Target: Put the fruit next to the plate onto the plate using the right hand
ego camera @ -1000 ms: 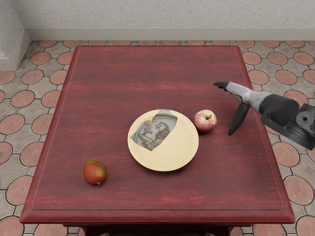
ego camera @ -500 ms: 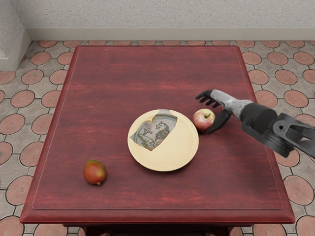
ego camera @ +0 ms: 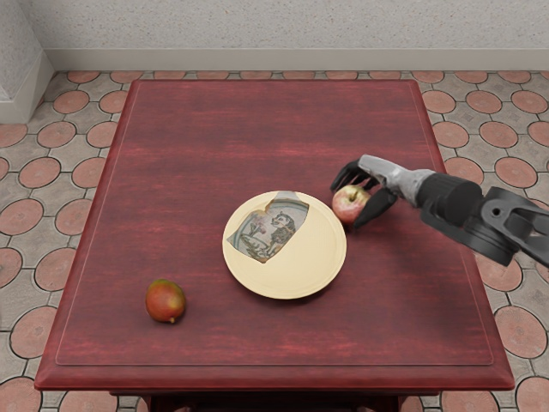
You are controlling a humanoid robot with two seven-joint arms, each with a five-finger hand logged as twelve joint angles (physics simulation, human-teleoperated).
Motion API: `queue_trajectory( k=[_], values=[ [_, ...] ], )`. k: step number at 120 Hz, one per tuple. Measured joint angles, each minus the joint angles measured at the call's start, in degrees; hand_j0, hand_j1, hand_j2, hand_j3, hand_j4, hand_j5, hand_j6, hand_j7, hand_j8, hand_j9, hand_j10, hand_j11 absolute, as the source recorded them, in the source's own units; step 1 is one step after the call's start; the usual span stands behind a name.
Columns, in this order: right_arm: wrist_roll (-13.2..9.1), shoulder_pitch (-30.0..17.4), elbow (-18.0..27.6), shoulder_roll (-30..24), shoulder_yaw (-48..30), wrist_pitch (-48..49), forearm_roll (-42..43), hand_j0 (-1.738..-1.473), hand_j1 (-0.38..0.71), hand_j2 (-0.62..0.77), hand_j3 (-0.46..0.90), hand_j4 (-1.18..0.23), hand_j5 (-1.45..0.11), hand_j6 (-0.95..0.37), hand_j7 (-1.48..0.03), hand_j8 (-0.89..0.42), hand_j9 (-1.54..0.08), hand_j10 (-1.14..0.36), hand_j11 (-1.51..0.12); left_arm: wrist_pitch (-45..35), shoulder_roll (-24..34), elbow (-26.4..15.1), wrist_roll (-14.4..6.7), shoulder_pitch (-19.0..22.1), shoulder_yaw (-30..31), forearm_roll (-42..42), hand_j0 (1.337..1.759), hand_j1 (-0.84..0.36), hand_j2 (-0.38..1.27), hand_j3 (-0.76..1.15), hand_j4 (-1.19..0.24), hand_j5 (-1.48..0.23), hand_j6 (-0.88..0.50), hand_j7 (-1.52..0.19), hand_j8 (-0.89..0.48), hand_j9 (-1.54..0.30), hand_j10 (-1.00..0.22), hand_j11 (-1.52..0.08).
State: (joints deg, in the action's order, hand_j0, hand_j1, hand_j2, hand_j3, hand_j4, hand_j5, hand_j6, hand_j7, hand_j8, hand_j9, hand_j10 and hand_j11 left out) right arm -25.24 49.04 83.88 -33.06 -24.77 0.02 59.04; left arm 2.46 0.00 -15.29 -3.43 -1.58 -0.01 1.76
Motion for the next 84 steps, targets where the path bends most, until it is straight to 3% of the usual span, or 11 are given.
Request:
queue_trajectory(
  k=[51, 66, 84],
  values=[
    [0.0, 0.1, 3.6, -0.8, -6.9, 9.6, -5.8, -1.656, 0.15, 0.18, 0.00, -0.57, -0.79, -0.41, -0.76, -0.31, -0.79, -0.39, -0.80, 0.0, 0.0, 0.0, 0.0, 0.0, 0.0, 0.0, 1.658, 0.35, 0.00, 0.00, 0.00, 0.00, 0.00, 0.00, 0.00, 0.00, 0.00, 0.00],
    [-0.1, 0.3, 4.8, 1.1, -7.1, 10.8, -7.1, -1.656, 0.15, 0.18, 0.00, -0.57, -0.80, -0.41, -0.77, -0.30, -0.79, -0.39, -0.80, 0.0, 0.0, 0.0, 0.0, 0.0, 0.0, 0.0, 1.658, 0.35, 0.00, 0.00, 0.00, 0.00, 0.00, 0.00, 0.00, 0.00, 0.00, 0.00],
    [0.0, -0.1, 5.1, 4.0, -7.0, 11.4, -7.4, -1.658, 0.17, 0.29, 0.00, -0.57, -0.79, -0.43, -0.77, -0.33, -0.79, -0.41, -0.80, 0.0, 0.0, 0.0, 0.0, 0.0, 0.0, 0.0, 1.658, 0.35, 0.00, 0.00, 0.00, 0.00, 0.00, 0.00, 0.00, 0.00, 0.00, 0.00]
  ],
)
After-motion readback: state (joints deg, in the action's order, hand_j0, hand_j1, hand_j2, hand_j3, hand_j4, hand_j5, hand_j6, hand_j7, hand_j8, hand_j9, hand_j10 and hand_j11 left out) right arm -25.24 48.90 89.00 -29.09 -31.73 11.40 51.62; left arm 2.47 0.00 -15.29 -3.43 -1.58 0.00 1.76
